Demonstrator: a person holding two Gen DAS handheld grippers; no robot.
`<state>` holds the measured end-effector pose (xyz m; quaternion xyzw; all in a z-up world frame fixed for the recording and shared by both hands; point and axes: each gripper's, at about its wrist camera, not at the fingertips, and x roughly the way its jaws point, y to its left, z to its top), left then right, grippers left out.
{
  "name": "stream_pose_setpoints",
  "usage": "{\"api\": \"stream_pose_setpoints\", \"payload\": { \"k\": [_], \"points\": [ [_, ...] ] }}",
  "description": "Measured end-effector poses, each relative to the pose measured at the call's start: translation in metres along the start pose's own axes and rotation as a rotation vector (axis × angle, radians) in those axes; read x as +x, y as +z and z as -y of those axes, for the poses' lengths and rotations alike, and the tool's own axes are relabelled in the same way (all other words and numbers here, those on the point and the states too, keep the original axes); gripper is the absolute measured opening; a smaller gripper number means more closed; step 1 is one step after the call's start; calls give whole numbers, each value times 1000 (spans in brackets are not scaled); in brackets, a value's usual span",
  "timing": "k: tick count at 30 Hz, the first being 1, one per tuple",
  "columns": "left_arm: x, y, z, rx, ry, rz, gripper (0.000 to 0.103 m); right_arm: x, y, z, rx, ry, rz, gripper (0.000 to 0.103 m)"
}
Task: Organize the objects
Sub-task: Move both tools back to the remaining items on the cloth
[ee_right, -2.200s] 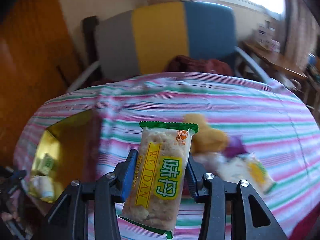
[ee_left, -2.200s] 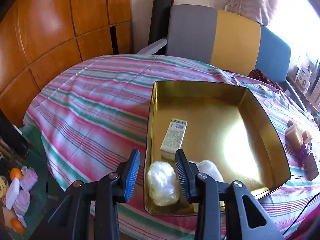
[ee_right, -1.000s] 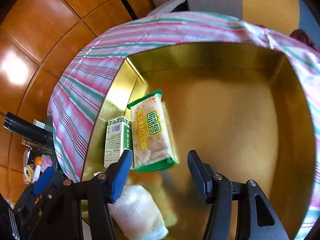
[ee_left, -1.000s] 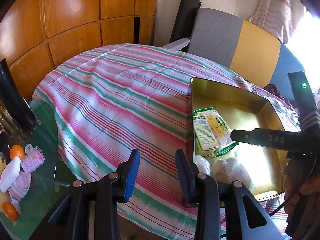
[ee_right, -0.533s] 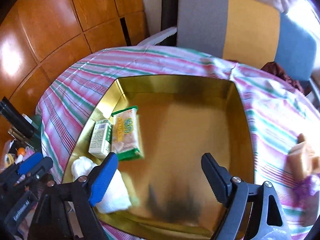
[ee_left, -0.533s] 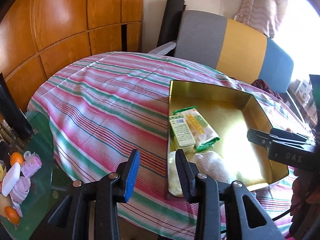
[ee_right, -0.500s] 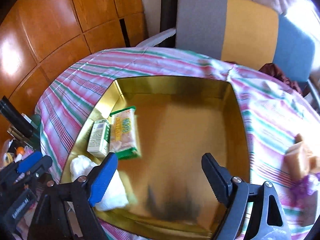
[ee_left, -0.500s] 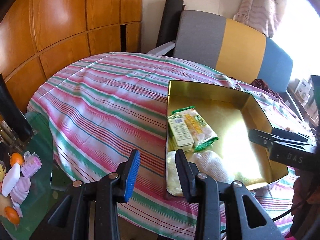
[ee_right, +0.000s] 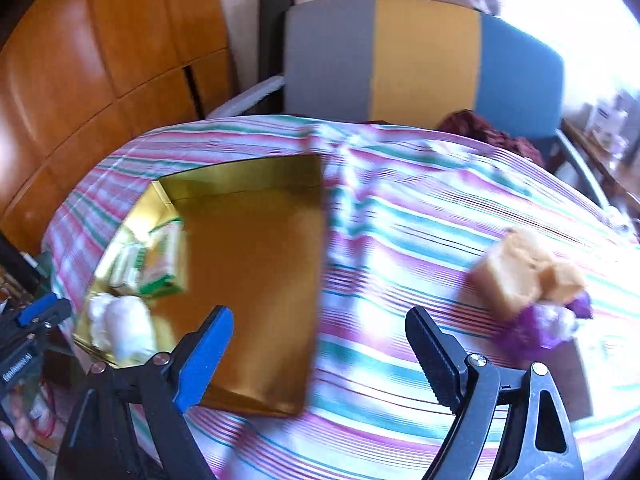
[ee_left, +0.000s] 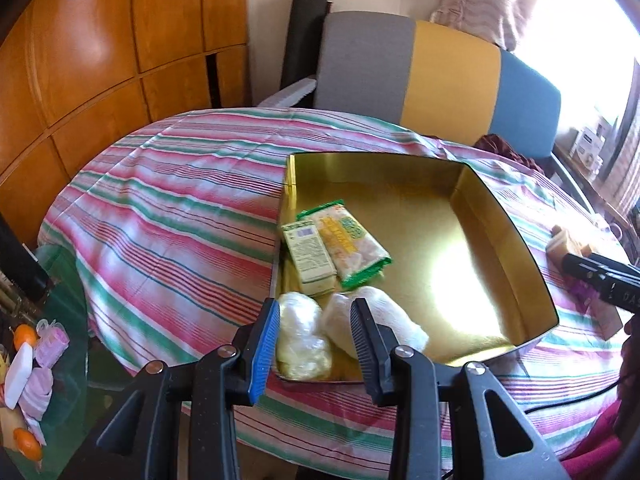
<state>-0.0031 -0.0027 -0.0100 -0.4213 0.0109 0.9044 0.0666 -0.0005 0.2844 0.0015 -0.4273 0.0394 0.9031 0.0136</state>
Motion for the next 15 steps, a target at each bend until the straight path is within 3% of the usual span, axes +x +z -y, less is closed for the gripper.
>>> {"api": "stream_pose_setpoints", "payload": {
  "k": [7, 15],
  "points": [
    [1, 2, 26, 64, -48, -1, 37, -25, -15, 110, 135, -190, -3, 89],
    [1, 12, 72, 166, -105, 3, 37, -65, -41, 242, 415, -408, 70, 89]
  ]
}}
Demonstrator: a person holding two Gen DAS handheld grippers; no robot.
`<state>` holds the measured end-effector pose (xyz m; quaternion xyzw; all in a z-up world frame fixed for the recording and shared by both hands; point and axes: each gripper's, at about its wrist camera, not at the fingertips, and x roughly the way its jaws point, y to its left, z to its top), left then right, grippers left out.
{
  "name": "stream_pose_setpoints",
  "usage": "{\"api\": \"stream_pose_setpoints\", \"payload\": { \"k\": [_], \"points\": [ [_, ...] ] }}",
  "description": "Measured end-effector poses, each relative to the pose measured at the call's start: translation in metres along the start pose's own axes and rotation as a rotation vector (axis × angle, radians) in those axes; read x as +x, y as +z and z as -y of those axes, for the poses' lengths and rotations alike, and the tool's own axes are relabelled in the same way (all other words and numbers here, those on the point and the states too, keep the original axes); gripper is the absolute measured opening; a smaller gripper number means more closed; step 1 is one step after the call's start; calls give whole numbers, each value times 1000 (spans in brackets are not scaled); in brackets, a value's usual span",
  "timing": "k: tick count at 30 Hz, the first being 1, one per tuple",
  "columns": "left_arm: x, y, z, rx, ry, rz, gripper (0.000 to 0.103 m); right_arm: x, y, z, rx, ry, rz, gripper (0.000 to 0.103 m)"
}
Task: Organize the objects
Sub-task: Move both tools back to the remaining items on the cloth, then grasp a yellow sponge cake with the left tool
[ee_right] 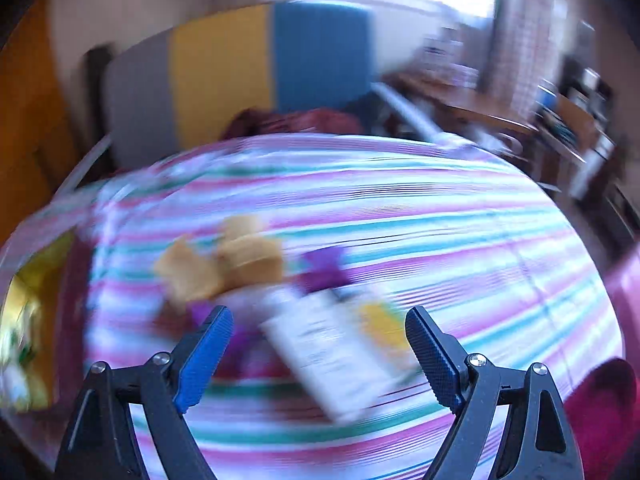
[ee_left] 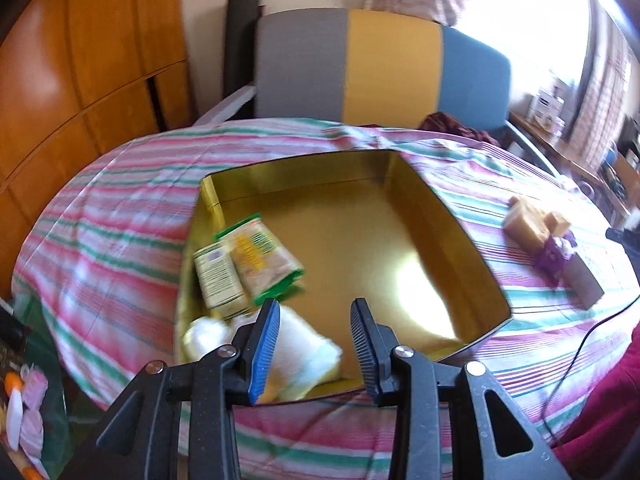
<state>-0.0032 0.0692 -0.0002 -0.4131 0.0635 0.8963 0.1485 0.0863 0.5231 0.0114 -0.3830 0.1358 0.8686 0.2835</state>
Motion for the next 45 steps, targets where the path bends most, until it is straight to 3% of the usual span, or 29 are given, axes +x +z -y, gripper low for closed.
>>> {"api": "stream_pose_setpoints", "payload": {
  "k": [3, 7, 18, 25, 29, 32, 40, 43, 45],
  "points": [
    [-1, 10, 27, 55, -47, 1, 37, 7, -3, 37, 137, -23, 8, 89],
    [4, 19, 67, 132, -109, -7, 37, 20, -4, 64, 291, 36, -42, 89],
    [28, 41, 169, 243, -299, -100, 37, 21, -7, 62, 303, 92, -52, 92],
    [77, 67, 209, 119, -447, -273, 37, 19, -6, 60, 302, 132, -50, 93],
    [117, 79, 218, -61, -569, -380, 45, 19, -5, 60, 304, 146, -48, 93],
    [140, 88, 229, -132, -583, -407, 47, 22, -5, 62, 315, 157, -57, 93],
    [204, 101, 248, -349, -556, -529, 75, 26, -5, 65, 338, 188, -68, 93],
    [213, 108, 257, -344, -483, -523, 81, 28, -5, 64, 337, 194, -74, 94],
    [221, 108, 269, -288, -423, -539, 81, 29, -5, 65, 338, 194, -74, 94]
  ]
}}
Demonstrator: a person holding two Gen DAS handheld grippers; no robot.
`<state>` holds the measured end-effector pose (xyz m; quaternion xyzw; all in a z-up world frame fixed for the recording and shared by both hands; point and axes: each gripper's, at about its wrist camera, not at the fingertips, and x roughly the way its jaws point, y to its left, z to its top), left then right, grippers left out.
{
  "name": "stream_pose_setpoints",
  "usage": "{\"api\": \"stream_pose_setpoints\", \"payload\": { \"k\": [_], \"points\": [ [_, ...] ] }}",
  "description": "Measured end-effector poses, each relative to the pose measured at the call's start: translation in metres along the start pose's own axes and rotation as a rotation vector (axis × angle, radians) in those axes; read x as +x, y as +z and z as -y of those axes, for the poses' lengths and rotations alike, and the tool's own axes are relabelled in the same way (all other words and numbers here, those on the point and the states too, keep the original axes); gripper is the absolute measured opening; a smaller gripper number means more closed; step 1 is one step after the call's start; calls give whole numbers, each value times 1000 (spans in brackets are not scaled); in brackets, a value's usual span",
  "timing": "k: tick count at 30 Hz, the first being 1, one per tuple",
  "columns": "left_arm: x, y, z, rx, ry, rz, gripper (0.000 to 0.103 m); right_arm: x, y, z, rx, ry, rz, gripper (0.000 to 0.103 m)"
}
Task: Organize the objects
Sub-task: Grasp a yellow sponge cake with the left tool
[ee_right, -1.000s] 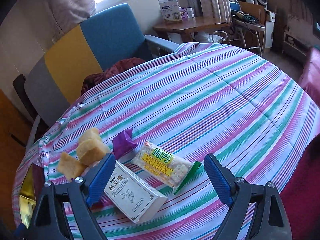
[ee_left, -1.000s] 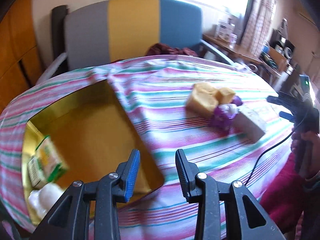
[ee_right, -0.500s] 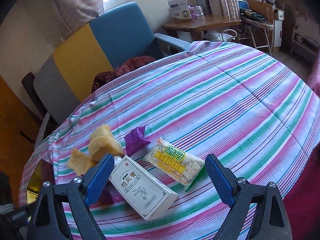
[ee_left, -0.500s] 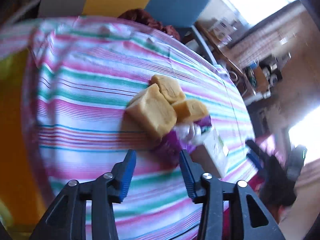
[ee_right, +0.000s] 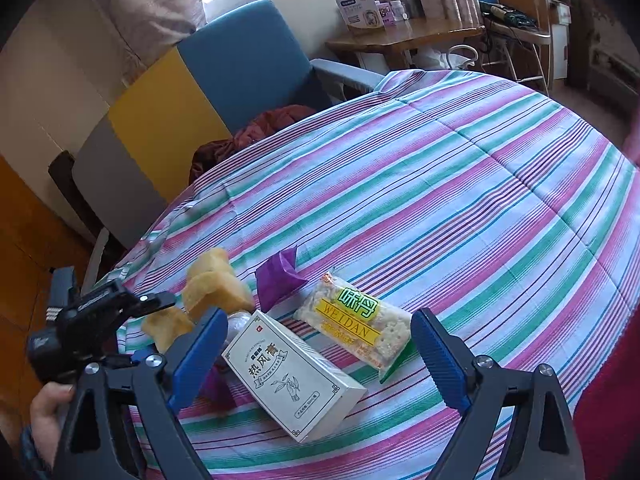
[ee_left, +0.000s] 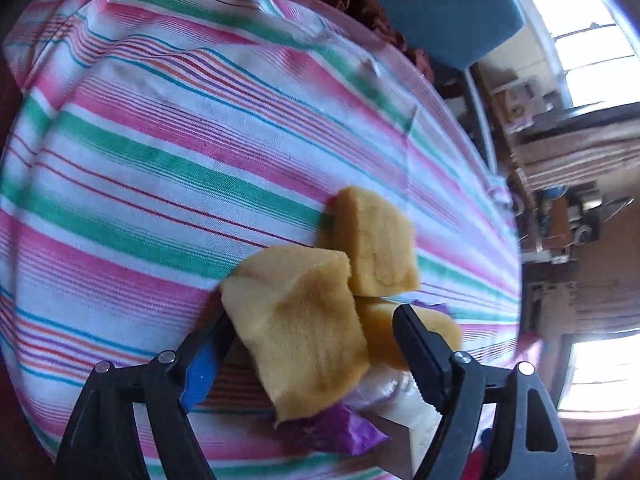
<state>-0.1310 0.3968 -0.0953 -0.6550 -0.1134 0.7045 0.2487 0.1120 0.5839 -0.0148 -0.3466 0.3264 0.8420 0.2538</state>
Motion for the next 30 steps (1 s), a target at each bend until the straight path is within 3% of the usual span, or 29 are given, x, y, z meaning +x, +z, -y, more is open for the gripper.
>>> {"api": "stream_pose_setpoints", "payload": {
  "k": [3, 4, 5, 9, 12, 19, 30],
  "points": [
    [3, -6, 6, 78, 40, 36, 77, -4, 2, 6, 26, -9, 22, 94],
    [3, -9, 8, 124, 79, 41, 63, -7, 4, 10, 45, -10, 36, 94],
    [1, -12, 9, 158, 103, 46, 60, -11, 5, 16, 76, -8, 55, 94],
    [-8, -17, -6, 180, 38, 39, 56, -20, 11, 37, 177, -3, 97, 94],
    [-16, -22, -10, 200, 52, 46, 55, -12, 11, 39, 188, 9, 59, 93],
    [-39, -41, -5, 326, 95, 112, 55, 18, 0, -5, -41, 15, -75, 93],
    [-88, -104, -16, 496, 75, 177, 55, 38, -15, -31, -249, -53, -138, 99]
  ]
}}
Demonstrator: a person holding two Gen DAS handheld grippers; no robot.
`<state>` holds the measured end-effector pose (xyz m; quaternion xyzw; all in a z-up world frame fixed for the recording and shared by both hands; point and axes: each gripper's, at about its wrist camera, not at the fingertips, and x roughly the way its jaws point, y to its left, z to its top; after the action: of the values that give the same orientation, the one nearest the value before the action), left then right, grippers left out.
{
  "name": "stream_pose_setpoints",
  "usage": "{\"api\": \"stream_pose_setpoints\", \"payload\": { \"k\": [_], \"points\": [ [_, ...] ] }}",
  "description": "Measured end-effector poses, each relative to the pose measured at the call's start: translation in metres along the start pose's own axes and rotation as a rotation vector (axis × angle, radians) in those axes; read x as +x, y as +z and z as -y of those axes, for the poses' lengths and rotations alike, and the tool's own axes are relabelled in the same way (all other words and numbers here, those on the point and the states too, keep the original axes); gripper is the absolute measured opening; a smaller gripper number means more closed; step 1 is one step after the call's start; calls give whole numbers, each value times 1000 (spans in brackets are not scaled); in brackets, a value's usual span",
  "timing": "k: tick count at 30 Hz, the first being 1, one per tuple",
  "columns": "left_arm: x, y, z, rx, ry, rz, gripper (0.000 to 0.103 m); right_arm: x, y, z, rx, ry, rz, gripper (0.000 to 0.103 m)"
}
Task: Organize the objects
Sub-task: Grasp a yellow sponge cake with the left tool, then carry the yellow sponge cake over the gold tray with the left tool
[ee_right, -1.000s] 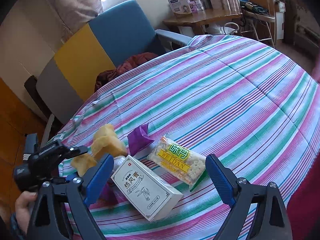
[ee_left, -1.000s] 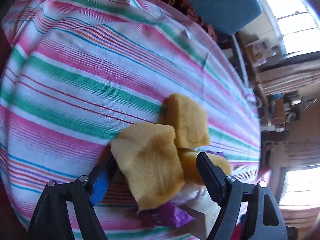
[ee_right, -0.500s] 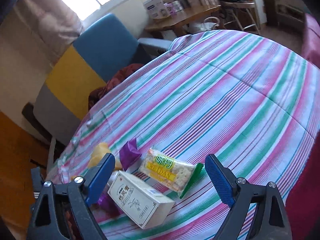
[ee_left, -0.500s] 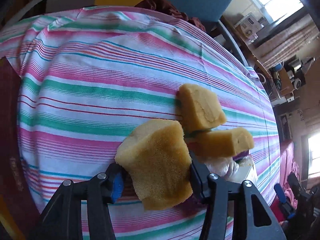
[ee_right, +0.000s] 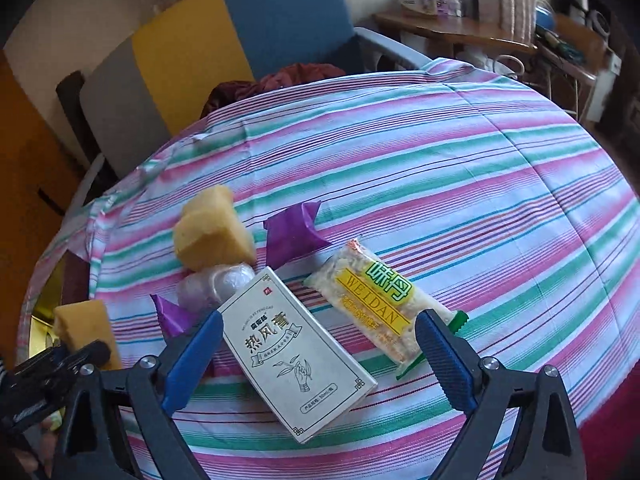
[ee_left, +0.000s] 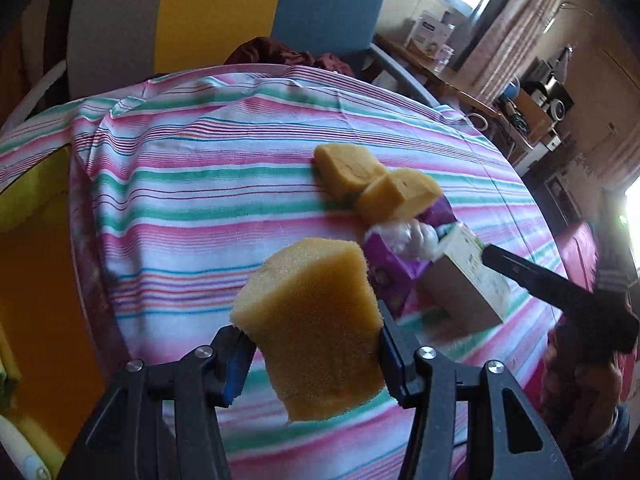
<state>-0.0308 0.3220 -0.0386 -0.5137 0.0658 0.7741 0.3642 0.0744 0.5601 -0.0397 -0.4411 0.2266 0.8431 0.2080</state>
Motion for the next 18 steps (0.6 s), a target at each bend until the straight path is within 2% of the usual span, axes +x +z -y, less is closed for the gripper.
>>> {"api": "stream_pose_setpoints", "payload": {
  "k": [7, 8, 9, 10, 11, 18],
  "points": [
    [-27, -32, 3, 51, -21, 23, 55, 16, -9, -24, -171, -88, -51, 98],
    [-31, -37, 4, 62, -22, 26, 55, 19, -11, -29, -206, -105, -59, 94],
    [-35, -41, 4, 68, -26, 29, 55, 21, -13, -32, -232, -118, -71, 69],
    [-39, -46, 2, 68, -37, 31, 55, 22, -15, -35, -253, -146, -72, 55],
    [-42, -50, 0, 63, -44, 32, 55, 23, -17, -36, -266, -159, -74, 52],
    [-76, -69, -31, 3, -39, 67, 55, 21, -17, -33, -254, -154, -76, 52]
  ]
}}
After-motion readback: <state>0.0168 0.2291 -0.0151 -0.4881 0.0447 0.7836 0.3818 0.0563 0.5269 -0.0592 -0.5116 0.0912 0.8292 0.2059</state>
